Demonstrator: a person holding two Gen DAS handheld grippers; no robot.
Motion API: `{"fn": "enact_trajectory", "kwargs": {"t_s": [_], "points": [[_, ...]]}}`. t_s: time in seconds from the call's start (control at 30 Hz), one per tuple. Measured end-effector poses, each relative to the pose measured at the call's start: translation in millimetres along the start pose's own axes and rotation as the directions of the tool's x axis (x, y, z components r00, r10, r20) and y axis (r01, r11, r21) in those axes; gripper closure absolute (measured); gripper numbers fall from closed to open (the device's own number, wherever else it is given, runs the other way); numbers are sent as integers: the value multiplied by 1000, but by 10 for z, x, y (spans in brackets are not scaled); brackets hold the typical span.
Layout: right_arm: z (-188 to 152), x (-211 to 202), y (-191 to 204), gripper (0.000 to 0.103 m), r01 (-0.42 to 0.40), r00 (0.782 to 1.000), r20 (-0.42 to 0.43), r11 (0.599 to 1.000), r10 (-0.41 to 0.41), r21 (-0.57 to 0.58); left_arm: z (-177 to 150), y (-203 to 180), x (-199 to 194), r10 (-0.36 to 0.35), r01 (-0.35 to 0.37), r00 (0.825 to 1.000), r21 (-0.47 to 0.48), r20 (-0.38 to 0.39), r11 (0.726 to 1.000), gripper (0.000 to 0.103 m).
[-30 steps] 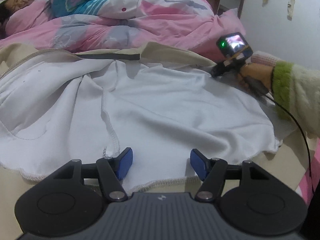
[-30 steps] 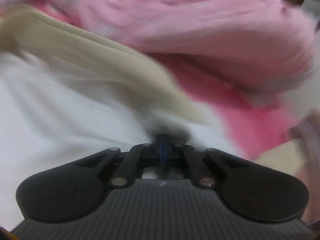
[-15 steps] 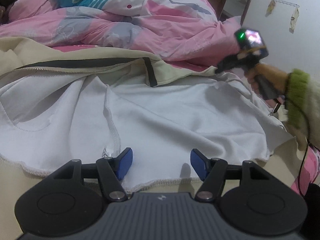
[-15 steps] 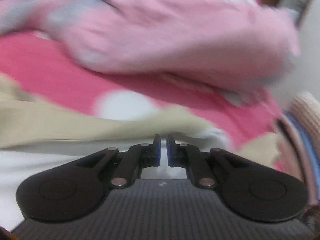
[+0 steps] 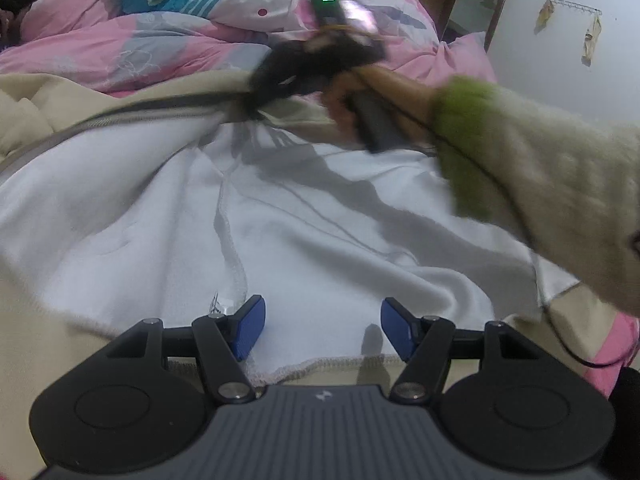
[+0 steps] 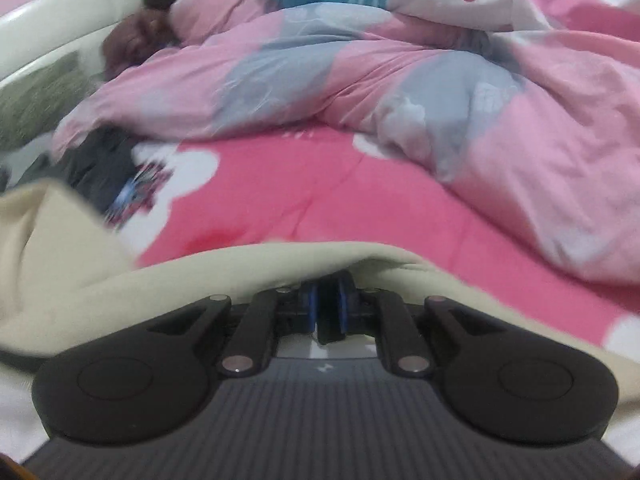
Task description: Fold clothes
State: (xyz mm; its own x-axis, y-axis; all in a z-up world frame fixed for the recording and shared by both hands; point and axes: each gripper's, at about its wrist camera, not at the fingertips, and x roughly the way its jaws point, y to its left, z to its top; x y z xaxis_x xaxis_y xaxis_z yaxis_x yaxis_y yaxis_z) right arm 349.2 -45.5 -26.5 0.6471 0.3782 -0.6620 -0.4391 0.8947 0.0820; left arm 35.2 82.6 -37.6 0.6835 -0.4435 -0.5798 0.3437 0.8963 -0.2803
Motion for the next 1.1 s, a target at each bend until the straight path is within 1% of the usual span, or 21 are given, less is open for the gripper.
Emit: {"fn": "enact_trajectory", "kwargs": {"t_s": [0.07, 0.17, 0.2, 0.27, 0.33, 0.37, 0.43, 0.5, 0.57, 0.67, 0.73, 0.77, 0.8, 0.83, 0.9, 0.93, 1.0, 1.1], "points": [[90, 278, -5, 94, 3, 1000, -23, 999, -2, 38, -4, 19, -7, -10, 10, 1000, -8, -1, 1000, 38], [61, 602, -38, 93, 34, 999, -36, 999, -34, 23, -15, 29, -28, -18, 18, 1000, -14, -3, 1000, 38], [53, 581, -11, 93, 43, 999, -27, 999, -43, 8, -17, 30, -33, -20, 19, 1000, -16, -3, 1000, 38], [61, 464, -28, 92, 49, 998, -32, 999, -48, 18, -22, 33, -48, -22, 22, 1000, -23, -2, 999, 38], [52, 203, -78, 82, 57, 998, -38, 996, -55, 63, -28, 44, -68, -26, 26, 1000, -32, 2, 999, 38], [46, 69, -103, 76, 61, 998, -40, 994, -58, 85, -31, 49, -79, -28, 29, 1000, -37, 5, 999, 38], [-26, -365, -163, 71, 44, 999, -17, 992, -42, 115, -26, 59, -97, -26, 27, 1000, -45, 12, 999, 38], [-155, -855, -286, 63, 19, 1000, 4, 984, -20, 175, -29, 47, -140, -17, 18, 999, -42, 34, 999, 37], [-319, -1370, -371, 62, -14, 1000, 23, 971, 9, 240, -10, 29, -191, -13, 15, 998, -39, 60, 999, 37], [-642, -2216, -329, 60, -52, 998, 60, 948, 35, 315, 54, 13, -329, -8, 12, 996, -49, 92, 999, 37], [-901, -2813, -292, 58, -84, 993, 102, 930, 51, 358, 118, -17, -533, 4, 2, 993, -58, 117, 998, 37], [-1060, -3142, -261, 55, -105, 989, 137, 920, 56, 379, 151, -31, -636, 11, -3, 991, -62, 130, 998, 37], [-1204, -3409, -232, 50, -120, 984, 167, 911, 58, 394, 199, -29, -777, 33, -26, 990, -52, 140, 998, 37], [-1330, -3617, -219, 49, -132, 980, 189, 903, 58, 409, 246, -26, -918, 55, -50, 987, -42, 150, 998, 37], [-1661, -4012, -230, 47, -153, 971, 235, 870, 45, 468, 339, 3, -1249, 113, -111, 978, -21, 177, 994, 35], [-1840, -4111, -268, 47, -176, 966, 253, 844, 49, 507, 396, 33, -1408, 143, -144, 972, -10, 189, 990, 34], [-2197, -4306, -341, 47, -221, 955, 290, 783, 54, 581, 483, 97, -1693, 198, -201, 960, -7, 199, 980, 30], [-2746, -4276, -369, 47, -315, 937, 330, 671, 111, 671, 605, 169, -1971, 283, -284, 945, -13, 163, 959, 28]]}}
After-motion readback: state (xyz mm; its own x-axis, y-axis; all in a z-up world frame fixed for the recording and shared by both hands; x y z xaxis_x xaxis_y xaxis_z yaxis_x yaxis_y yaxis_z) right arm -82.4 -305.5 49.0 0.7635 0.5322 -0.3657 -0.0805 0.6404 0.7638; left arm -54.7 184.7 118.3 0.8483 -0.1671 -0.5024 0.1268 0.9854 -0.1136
